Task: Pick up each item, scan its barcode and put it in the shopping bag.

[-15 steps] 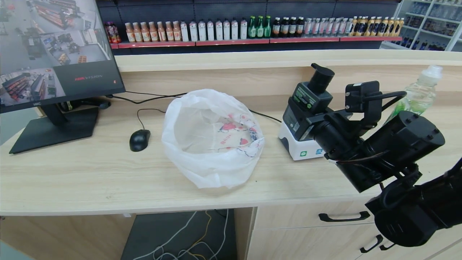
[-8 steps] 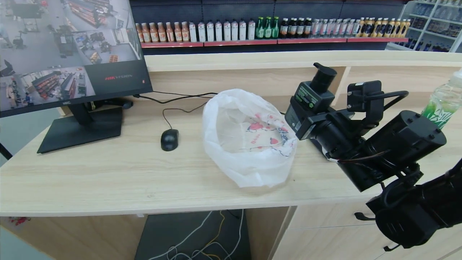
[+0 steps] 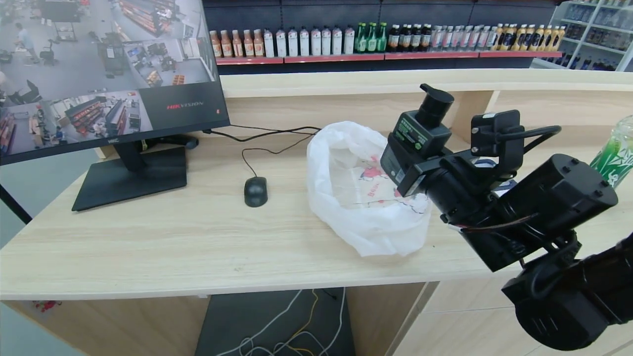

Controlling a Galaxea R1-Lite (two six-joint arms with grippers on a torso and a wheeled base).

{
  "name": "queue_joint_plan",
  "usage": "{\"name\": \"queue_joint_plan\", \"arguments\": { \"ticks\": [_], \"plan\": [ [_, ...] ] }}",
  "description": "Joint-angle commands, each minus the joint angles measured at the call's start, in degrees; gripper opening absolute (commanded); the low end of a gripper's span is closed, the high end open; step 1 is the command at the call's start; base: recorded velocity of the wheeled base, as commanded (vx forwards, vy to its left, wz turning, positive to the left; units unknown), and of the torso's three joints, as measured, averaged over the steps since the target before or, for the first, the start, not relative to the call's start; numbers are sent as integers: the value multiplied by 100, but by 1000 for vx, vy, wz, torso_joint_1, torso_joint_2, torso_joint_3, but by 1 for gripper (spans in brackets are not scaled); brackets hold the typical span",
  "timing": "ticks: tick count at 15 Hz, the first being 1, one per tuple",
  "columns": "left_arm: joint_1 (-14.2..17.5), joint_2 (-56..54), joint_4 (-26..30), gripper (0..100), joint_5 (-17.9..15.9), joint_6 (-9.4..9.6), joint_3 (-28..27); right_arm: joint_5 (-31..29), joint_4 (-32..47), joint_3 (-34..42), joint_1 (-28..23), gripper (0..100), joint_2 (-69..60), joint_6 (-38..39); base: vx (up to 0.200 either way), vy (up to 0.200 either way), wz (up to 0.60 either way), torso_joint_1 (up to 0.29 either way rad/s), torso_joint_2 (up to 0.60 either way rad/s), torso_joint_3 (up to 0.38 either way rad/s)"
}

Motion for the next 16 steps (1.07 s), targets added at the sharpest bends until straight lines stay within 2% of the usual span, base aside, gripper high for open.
{"name": "queue_joint_plan", "arguments": {
  "ticks": [1,2,4,13,16],
  "plan": [
    [-1,-2,0,100,3,-2,0,-484,3,-181,400,0,10,56,0,0,0,0,0,0],
    [-1,-2,0,100,3,-2,0,-766,3,-348,549,0,150,205,0,0,0,0,0,0],
    [-1,-2,0,100,3,-2,0,-968,3,-612,646,0,440,258,0,0,0,0,0,0],
    [-1,-2,0,100,3,-2,0,-941,3,-1728,241,0,1732,65,0,0,0,0,0,0],
    [-1,-2,0,100,3,-2,0,-906,3,-1834,127,0,1961,47,0,0,0,0,0,0]
  ]
}}
